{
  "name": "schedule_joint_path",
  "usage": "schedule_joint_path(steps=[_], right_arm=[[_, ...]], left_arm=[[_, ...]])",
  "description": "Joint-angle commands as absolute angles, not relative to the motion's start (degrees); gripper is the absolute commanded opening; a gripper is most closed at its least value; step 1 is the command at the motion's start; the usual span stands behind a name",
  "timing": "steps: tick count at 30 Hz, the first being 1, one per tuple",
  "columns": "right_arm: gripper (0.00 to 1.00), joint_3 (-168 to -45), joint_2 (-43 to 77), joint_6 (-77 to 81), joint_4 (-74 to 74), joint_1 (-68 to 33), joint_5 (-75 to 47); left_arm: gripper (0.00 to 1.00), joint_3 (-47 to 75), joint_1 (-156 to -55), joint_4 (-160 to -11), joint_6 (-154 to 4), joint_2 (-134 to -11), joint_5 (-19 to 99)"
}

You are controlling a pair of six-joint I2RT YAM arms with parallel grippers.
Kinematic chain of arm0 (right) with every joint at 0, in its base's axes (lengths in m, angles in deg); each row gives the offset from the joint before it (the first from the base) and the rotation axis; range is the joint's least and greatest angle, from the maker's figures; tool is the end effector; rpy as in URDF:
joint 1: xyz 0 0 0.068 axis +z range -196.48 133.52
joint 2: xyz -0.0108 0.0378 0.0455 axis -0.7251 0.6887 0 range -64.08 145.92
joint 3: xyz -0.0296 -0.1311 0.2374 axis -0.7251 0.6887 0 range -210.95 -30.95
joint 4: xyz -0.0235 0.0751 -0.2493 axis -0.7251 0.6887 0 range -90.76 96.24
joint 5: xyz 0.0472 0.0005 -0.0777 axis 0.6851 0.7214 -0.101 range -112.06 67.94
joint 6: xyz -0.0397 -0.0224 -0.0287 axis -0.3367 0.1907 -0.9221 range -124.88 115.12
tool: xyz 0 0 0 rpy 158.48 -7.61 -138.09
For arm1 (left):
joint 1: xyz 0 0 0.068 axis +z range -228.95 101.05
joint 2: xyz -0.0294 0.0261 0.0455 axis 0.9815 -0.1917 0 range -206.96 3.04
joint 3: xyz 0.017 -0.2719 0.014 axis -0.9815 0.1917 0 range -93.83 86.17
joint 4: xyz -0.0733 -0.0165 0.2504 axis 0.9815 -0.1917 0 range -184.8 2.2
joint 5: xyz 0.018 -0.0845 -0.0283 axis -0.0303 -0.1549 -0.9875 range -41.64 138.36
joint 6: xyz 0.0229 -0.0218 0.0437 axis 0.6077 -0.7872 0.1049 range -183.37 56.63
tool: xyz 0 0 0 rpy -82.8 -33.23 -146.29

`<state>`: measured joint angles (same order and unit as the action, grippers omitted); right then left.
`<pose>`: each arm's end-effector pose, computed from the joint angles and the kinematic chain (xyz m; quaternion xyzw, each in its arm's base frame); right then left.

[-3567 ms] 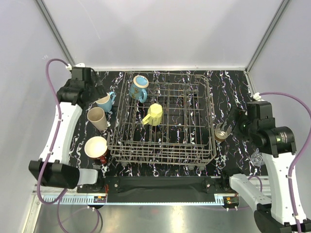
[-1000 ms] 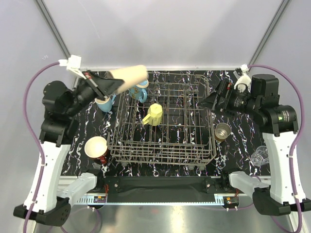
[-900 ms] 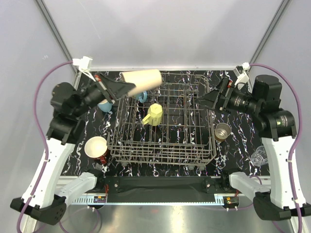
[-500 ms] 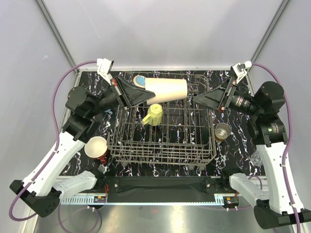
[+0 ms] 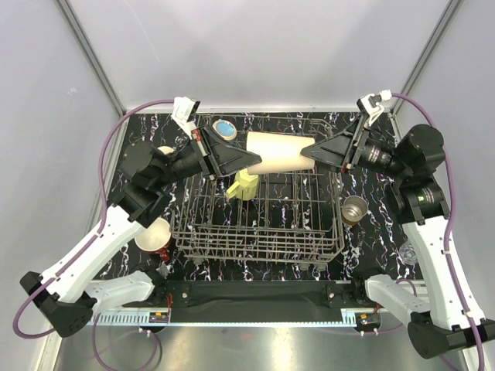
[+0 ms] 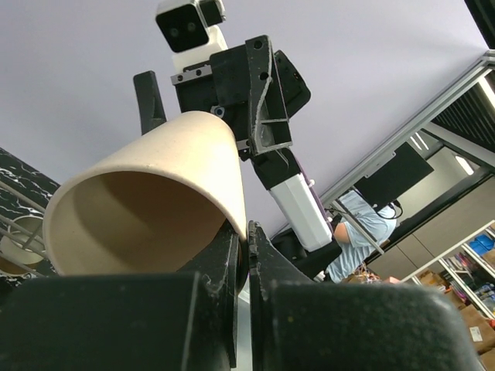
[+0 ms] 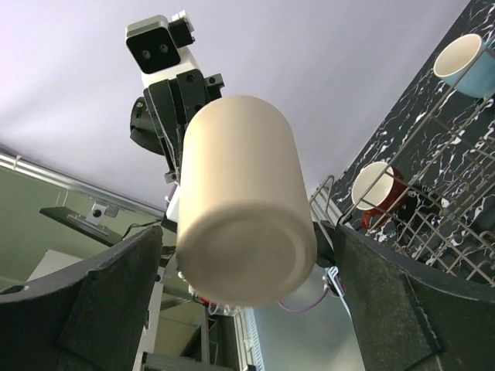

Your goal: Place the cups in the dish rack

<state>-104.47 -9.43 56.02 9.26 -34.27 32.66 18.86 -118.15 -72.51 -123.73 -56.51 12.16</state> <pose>0.1630 0.0649 0.4794 -0.0798 0.6703 0.6419 0.3638 0.1536 -0.1525 0.4738 0.1584 0.5630 -0.7160 0.3811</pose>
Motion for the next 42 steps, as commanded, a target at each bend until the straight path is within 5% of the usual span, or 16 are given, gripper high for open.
schedule_joint_path(steps=[1, 9, 12, 14, 16, 17, 19, 24, 32, 42], right_arm=[[0.98, -106.71, -8.71, 56.56, 6.01, -32.42, 32.0], [0.85, -105.66, -8.54, 55.59, 7.4, -30.22, 32.26], [0.67, -104.96, -8.71, 55.85, 7.68, -30.04, 33.66], [0.46, -104.43, -9.32, 56.12, 7.85, -29.86, 34.45], [0.19, -104.95, -9.59, 54.81, 11.86, -29.86, 35.07], [0.0, -105.91, -9.41, 51.23, 14.94, -29.86, 34.99], [0.0, -110.04, -7.93, 46.56, 27.1, -29.86, 33.5], [0.0, -120.57, -2.83, 30.65, 56.99, -29.78, 22.81], [0.0, -121.66, 3.68, 25.27, 73.59, -21.62, 8.9], [0.0, -116.83, 7.28, 29.13, 78.16, -5.7, -21.32]], left_arm=[[0.0, 18.4, -119.11, -66.71, -124.54, -57.33, 12.86], [0.0, 18.58, -119.99, -66.18, -124.89, -58.21, 12.33], [0.0, 17.88, -119.99, -68.01, -124.28, -58.74, 11.45], [0.0, 17.08, -119.99, -70.92, -122.79, -59.27, 11.27], [0.18, 16.82, -119.91, -74.32, -120.78, -59.44, 11.27], [0.35, 16.39, -119.82, -76.26, -119.72, -59.53, 11.53], [0.69, 16.03, -119.21, -82.92, -115.69, -59.1, 12.58], [0.98, 17.08, -114.91, -97.88, -107.07, -53.58, 18.64], [0.99, 15.59, -104.88, -120.66, -92.74, -43.28, 38.68], [0.99, 14.79, -103.65, -121.56, -89.11, -43.36, 40.82]])
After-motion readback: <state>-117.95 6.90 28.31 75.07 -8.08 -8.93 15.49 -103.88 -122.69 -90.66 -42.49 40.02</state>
